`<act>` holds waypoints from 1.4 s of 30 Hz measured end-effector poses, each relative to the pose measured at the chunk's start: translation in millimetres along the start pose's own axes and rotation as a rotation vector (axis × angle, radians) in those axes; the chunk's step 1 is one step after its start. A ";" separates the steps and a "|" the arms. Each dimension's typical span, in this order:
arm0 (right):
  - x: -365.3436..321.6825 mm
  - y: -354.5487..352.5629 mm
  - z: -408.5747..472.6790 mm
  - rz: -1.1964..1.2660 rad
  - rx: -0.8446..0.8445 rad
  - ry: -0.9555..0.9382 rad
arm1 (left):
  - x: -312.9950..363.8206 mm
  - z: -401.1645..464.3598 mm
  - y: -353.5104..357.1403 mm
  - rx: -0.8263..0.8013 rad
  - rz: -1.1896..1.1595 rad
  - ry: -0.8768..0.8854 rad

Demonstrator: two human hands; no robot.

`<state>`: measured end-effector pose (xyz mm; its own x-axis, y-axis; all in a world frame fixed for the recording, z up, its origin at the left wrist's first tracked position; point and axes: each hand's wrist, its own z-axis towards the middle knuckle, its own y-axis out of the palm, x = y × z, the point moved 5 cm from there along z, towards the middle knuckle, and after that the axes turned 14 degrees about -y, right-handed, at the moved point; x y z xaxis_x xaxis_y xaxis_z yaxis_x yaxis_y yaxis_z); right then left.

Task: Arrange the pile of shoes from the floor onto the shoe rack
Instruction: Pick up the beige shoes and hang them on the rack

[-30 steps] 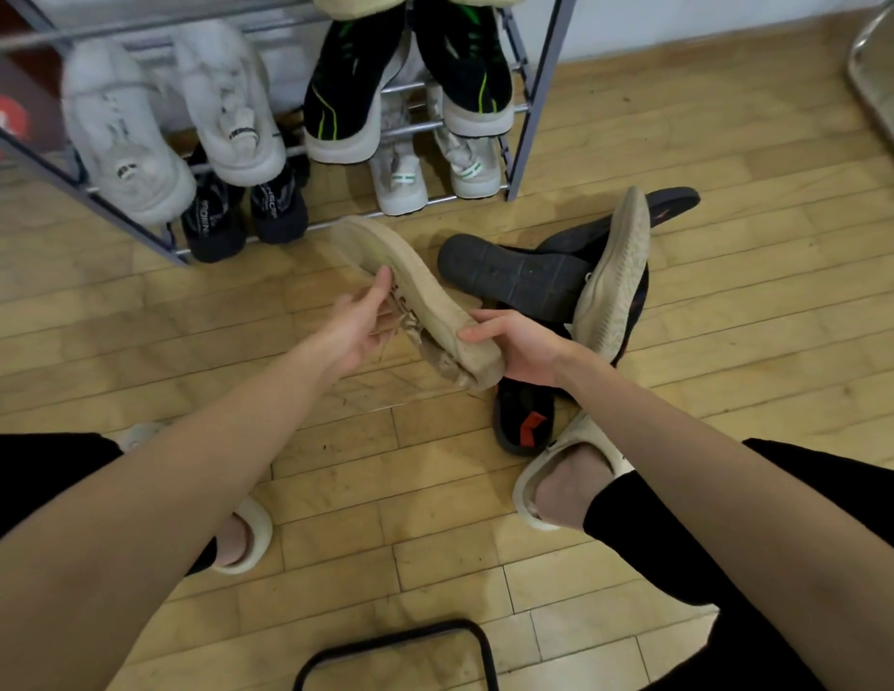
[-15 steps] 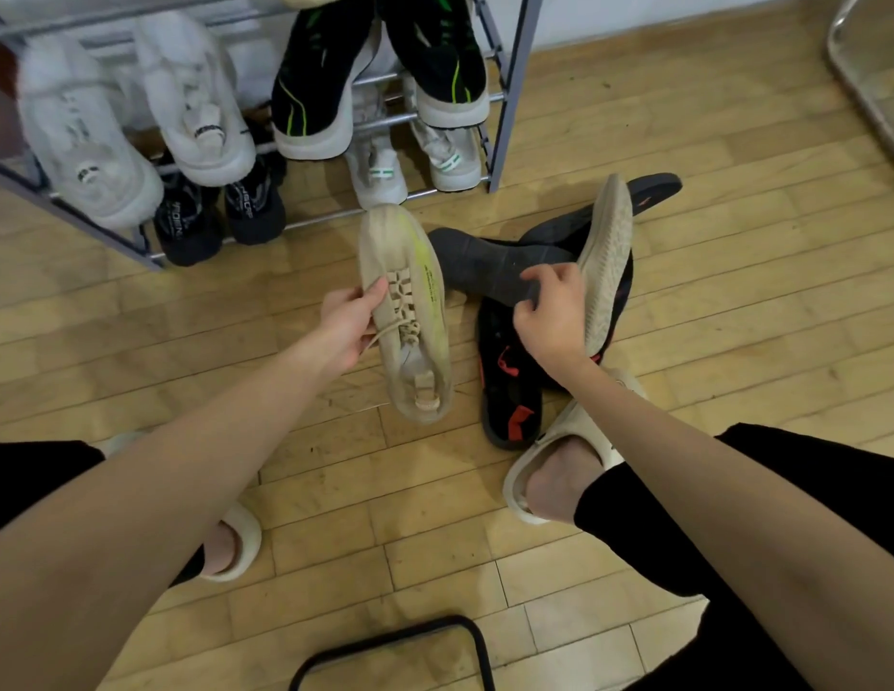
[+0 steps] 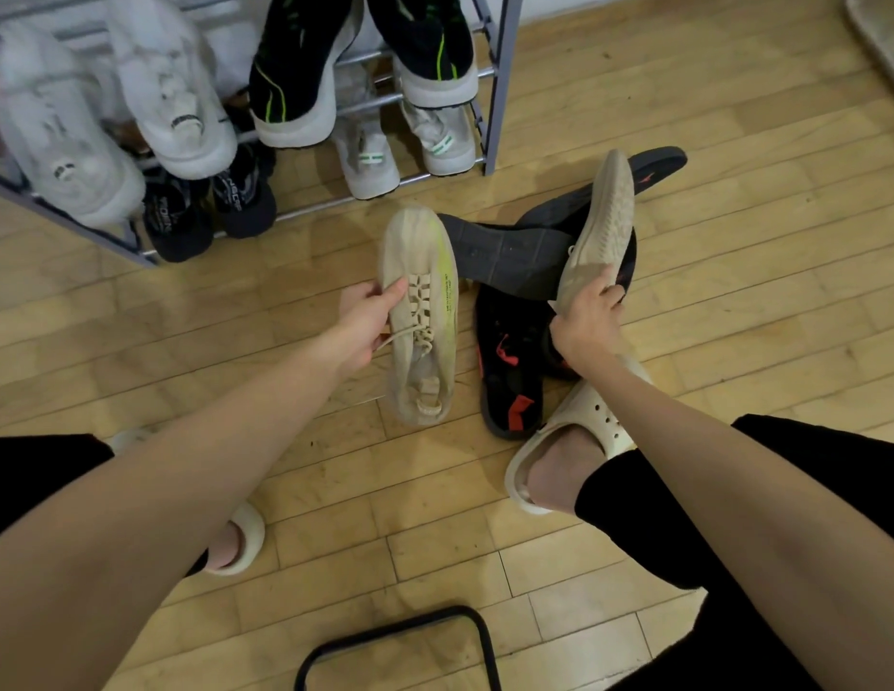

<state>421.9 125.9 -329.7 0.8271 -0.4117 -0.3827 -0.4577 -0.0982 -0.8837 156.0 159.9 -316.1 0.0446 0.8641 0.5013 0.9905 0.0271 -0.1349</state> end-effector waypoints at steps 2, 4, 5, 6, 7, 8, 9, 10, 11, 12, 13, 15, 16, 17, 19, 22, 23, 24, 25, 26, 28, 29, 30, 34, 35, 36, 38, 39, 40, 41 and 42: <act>-6.9 -6.2 -1.5 0.031 0.024 0.039 | -1.2 -3.2 -0.7 0.022 -0.010 -0.004; -13.3 -15.5 -5.1 0.062 0.066 0.077 | -1.2 -7.4 -5.8 0.054 -0.024 -0.005; -15.7 -20.1 -6.7 0.090 0.079 0.090 | -0.4 -10.1 -9.9 0.073 -0.027 0.000; -17.9 -25.0 -8.5 0.126 0.086 0.101 | 1.0 -13.6 -15.4 0.093 -0.023 0.007; -20.4 -30.6 -10.3 0.159 0.089 0.110 | 3.1 -17.7 -21.9 0.112 -0.015 0.018; -23.1 -36.5 -12.3 0.182 0.093 0.119 | 6.0 -22.3 -29.1 0.125 -0.011 0.032; -26.6 -42.0 -14.4 0.190 0.096 0.123 | 9.8 -27.5 -36.8 0.136 -0.007 0.049; -31.0 -47.3 -17.5 0.189 0.094 0.129 | 14.4 -33.9 -45.0 0.149 0.002 0.068; -35.9 -51.9 -20.9 0.190 0.086 0.137 | 19.4 -40.6 -53.5 0.168 0.015 0.088; -41.3 -55.8 -25.5 0.197 0.075 0.147 | 24.3 -47.7 -62.2 0.190 0.029 0.105; -46.9 -59.6 -30.2 0.203 0.068 0.155 | 29.1 -55.1 -70.7 0.209 0.042 0.121; -59.7 -68.4 -41.5 0.210 0.055 0.164 | 37.4 -70.6 -85.6 0.228 0.059 0.150; -66.7 -72.2 -47.7 0.219 0.041 0.170 | 41.1 -78.4 -92.4 0.233 0.059 0.162; -74.3 -74.9 -54.1 0.231 0.022 0.183 | 44.0 -85.8 -98.4 0.237 0.055 0.173; -91.5 -81.1 -68.2 0.269 -0.003 0.204 | 48.6 -100.2 -109.8 0.243 0.046 0.192; -121.3 -97.0 -90.4 0.312 -0.041 0.149 | 54.3 -119.9 -127.7 0.245 0.023 0.224; -133.2 -103.2 -97.1 0.329 -0.060 0.095 | 55.9 -125.9 -134.4 0.248 0.015 0.236; -145.0 -110.0 -103.6 0.367 -0.073 0.036 | 57.7 -132.2 -141.4 0.253 0.008 0.249; -157.1 -117.4 -108.8 0.397 -0.078 -0.039 | 59.9 -138.7 -148.7 0.260 -0.001 0.265; -169.7 -124.9 -114.5 0.427 -0.083 -0.121 | 62.6 -145.5 -156.6 0.270 -0.015 0.279; -193.4 -139.2 -126.1 0.540 -0.054 -0.253 | 69.4 -158.9 -174.0 0.303 -0.050 0.314; -203.3 -144.9 -130.3 0.590 -0.019 -0.283 | 73.8 -165.4 -183.9 0.329 -0.060 0.337; -212.3 -150.0 -133.8 0.622 0.019 -0.313 | 78.1 -171.7 -194.7 0.359 -0.064 0.361; -248.7 -163.0 -147.3 0.749 0.126 -0.491 | 90.3 -192.0 -239.8 0.446 -0.106 0.411; -257.2 -163.0 -149.9 0.774 0.139 -0.537 | 92.5 -195.6 -249.6 0.449 -0.131 0.412; -265.3 -162.2 -152.6 0.799 0.152 -0.575 | 94.9 -199.2 -258.4 0.445 -0.153 0.411; -282.3 -158.6 -154.7 0.841 0.170 -0.632 | 102.9 -206.1 -272.6 0.427 -0.190 0.428; -291.8 -156.3 -153.9 0.862 0.175 -0.648 | 108.3 -209.0 -278.9 0.425 -0.204 0.444; -301.1 -153.4 -152.3 0.883 0.175 -0.656 | 114.1 -211.8 -285.0 0.436 -0.212 0.460; -310.6 -150.0 -150.1 0.902 0.172 -0.659 | 120.1 -213.5 -290.8 0.457 -0.210 0.472; -319.7 -146.1 -146.4 0.912 0.172 -0.665 | 126.5 -213.7 -297.0 0.484 -0.200 0.481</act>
<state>176.6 139.2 -38.8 0.2419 0.3002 -0.9227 -0.9682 0.1375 -0.2091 -104.7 153.7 -30.0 0.0306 0.5041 0.8631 0.8218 0.4788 -0.3088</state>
